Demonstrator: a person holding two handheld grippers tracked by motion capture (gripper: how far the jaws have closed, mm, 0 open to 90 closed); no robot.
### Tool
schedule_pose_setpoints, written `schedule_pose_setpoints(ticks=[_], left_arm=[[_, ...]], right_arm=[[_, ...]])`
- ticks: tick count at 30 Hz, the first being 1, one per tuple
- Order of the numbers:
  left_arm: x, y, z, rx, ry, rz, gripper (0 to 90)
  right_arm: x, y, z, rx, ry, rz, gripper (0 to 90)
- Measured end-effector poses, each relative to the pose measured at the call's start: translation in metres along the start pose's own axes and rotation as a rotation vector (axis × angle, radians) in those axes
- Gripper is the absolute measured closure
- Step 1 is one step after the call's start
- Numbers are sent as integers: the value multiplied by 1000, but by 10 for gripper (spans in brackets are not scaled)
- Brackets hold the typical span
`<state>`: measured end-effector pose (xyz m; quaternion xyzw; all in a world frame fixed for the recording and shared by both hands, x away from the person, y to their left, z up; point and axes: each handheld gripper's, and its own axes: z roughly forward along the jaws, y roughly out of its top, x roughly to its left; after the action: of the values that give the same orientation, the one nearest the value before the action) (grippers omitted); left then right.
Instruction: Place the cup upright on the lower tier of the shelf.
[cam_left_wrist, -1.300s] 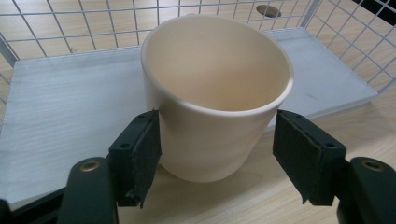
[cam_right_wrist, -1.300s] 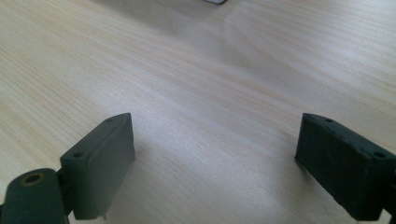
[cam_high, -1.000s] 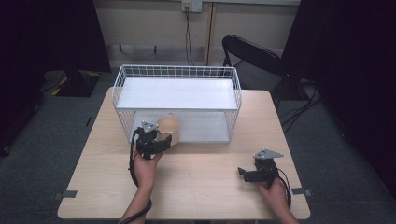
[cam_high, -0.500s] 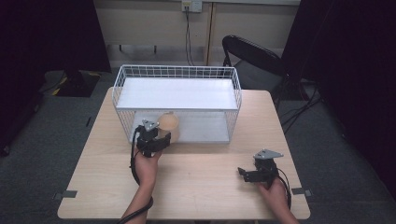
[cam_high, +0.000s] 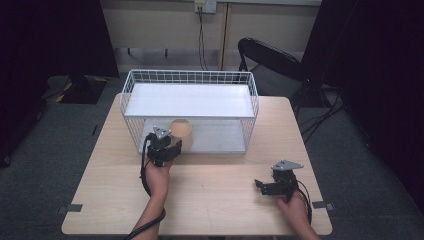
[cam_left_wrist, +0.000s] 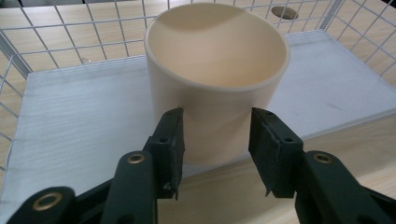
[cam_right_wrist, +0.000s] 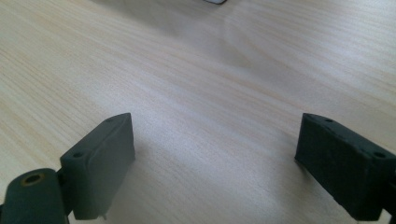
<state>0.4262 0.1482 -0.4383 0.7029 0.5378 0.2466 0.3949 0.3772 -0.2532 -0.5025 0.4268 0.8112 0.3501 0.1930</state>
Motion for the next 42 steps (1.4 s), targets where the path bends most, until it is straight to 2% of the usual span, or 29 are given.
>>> schedule_pose_setpoints(ticks=[16, 20, 22, 25, 31, 35, 38, 42], left_arm=[[3, 0, 5, 0, 32, -7, 648], [5, -2, 4, -3, 25, -6, 653], [7, -3, 3, -4, 22, -1, 628], [9, -4, 1, -5, 7, -5, 524], [8, -8, -4, -22, -25, 33, 339], [9, -10, -6, -17, -60, 70, 275], [9, -12, -6, 5, -93, 80, 257], [8, -13, -8, -4, -144, 92, 244]], right_arm=[[0, 0, 0, 0, 1, 0, 107], [0, 0, 0, 0, 1, 0, 107], [0, 0, 0, 0, 1, 0, 106], [0, 0, 0, 0, 0, 0, 107], [0, 0, 0, 0, 0, 0, 107], [0, 0, 0, 0, 1, 0, 107], [0, 0, 0, 0, 0, 0, 107], [0, 0, 0, 0, 0, 0, 107]])
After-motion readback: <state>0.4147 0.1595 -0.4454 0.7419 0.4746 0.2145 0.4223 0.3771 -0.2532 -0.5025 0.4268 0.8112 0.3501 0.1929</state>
